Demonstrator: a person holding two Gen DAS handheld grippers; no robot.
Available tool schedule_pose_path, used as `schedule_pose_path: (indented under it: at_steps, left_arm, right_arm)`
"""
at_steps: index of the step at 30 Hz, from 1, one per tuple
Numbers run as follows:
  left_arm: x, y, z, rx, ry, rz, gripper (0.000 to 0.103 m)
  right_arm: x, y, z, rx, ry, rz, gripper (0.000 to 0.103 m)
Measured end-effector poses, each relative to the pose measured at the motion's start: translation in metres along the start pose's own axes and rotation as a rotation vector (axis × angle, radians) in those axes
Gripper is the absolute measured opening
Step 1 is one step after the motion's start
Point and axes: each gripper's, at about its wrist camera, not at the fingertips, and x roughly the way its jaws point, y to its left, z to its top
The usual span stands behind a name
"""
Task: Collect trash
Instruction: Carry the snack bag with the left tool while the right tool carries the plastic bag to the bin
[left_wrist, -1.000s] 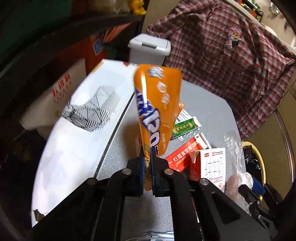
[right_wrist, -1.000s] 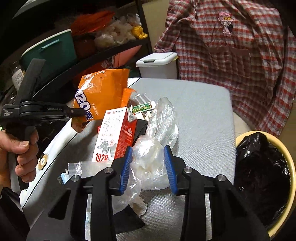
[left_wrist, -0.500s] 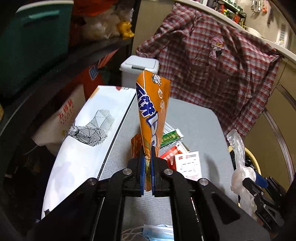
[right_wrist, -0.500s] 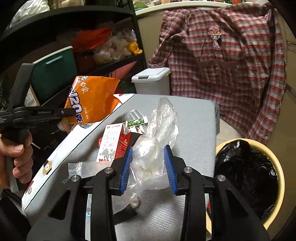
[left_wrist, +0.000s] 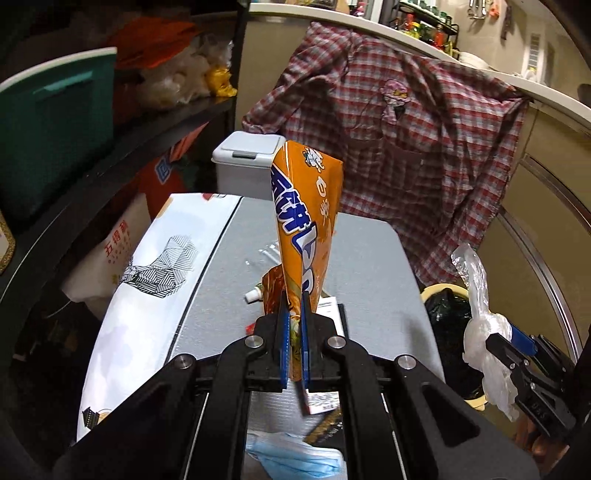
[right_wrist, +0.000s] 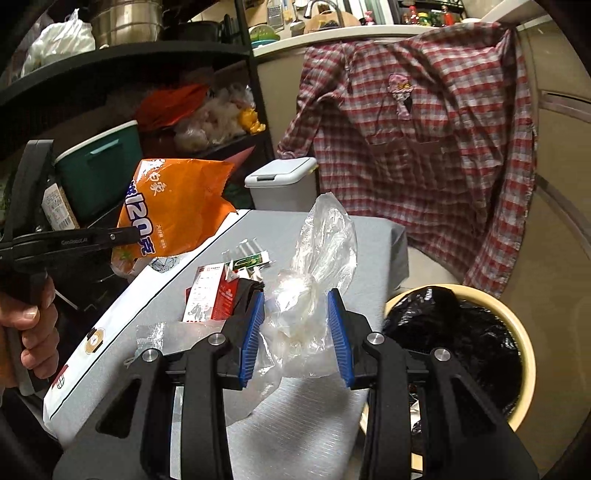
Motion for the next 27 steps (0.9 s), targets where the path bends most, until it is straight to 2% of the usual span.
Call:
schedule_pose_path:
  at_steps: [17,27]
  left_arm:
    - [-0.013,-0.04,-0.008,0.058,-0.023,-0.043,0.005]
    - [-0.014,-0.067,-0.011,0.093,-0.027,-0.095,0.005]
  right_arm:
    - [-0.033,-0.033,0.001,0.042,-0.062,-0.071,0.036]
    - [-0.047,-0.057,0.001,0.059,-0.084,-0.128,0.036]
